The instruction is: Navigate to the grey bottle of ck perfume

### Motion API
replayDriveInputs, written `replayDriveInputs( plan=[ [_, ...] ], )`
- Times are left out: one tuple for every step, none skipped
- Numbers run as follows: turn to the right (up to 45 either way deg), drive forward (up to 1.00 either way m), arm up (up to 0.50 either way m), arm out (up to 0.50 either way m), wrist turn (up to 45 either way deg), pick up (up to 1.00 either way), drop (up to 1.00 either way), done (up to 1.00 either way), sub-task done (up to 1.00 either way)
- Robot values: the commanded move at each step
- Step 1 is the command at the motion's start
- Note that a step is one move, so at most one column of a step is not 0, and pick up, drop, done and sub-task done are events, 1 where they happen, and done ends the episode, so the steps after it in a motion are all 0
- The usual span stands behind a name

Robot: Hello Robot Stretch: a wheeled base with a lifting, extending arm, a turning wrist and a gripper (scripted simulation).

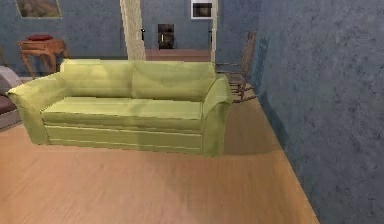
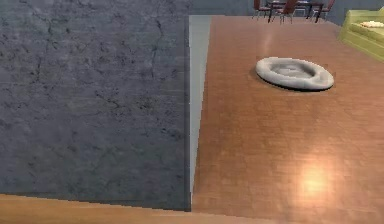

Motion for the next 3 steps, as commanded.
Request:
replayDriveInputs(
  plan=[
    [0.0, 0.3, 0.0, 0.0, 0.0, 0.0, 0.0, 0.0, 0.0],
    [-45.0, 0.0, 0.0, 0.0, 0.0, 0.0, 0.0, 0.0, 0.0],
    [-27.0, 0.0, 0.0, 0.0, 0.0, 0.0, 0.0, 0.0, 0.0]
  ],
)
